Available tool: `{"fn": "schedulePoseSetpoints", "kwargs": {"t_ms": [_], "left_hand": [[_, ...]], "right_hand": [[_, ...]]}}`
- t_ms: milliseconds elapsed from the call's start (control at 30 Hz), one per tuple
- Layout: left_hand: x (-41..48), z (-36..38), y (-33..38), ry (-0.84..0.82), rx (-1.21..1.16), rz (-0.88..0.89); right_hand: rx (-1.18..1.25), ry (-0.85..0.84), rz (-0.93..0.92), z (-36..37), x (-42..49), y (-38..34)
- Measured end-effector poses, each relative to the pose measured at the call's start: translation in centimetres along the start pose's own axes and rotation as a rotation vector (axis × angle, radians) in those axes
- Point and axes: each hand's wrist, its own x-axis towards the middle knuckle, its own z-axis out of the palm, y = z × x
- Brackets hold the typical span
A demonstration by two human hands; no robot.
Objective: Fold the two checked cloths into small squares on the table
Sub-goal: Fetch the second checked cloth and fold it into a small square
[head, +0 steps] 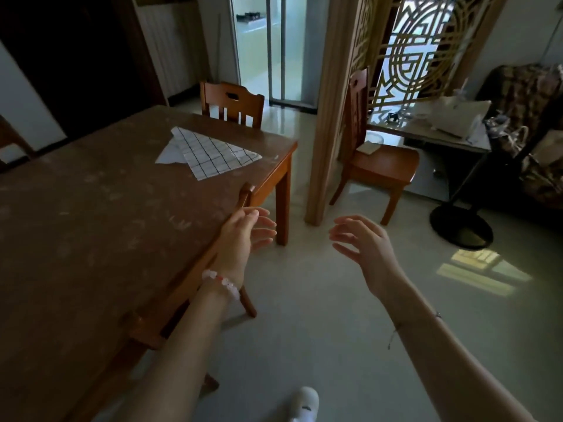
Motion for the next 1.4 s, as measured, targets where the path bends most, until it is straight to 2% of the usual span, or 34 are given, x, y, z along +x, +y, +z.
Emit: {"fn": "schedulePoseSetpoints", "kwargs": {"t_ms": [267,533,933,1100,1400], "left_hand": [[12.9,4.0,0.1,0.087,0.011,0.015],[21.3,5.7,0.0,0.251,0.001,0.034],[35.1,9.4,0.0,0.663,-0.106,0.069],[38.1,10.0,-1.1,0.797,-0.206,-0.041],[43.7,5.8,-2.2,0.902,-0.208,-0.073]], "right_hand": [[-0.043,-0.073,0.026,0.2,14.6,-3.4],[-0.038,-0.215,0.063,2.4,26.3,-4.3],[-0.108,-0.513,0.127,7.0,46.6,-6.3],[-0.151,-0.652,0.173,9.7,51.6,-5.6],[-0.161,-0.781,0.244,16.1,57.2,-3.5]]}}
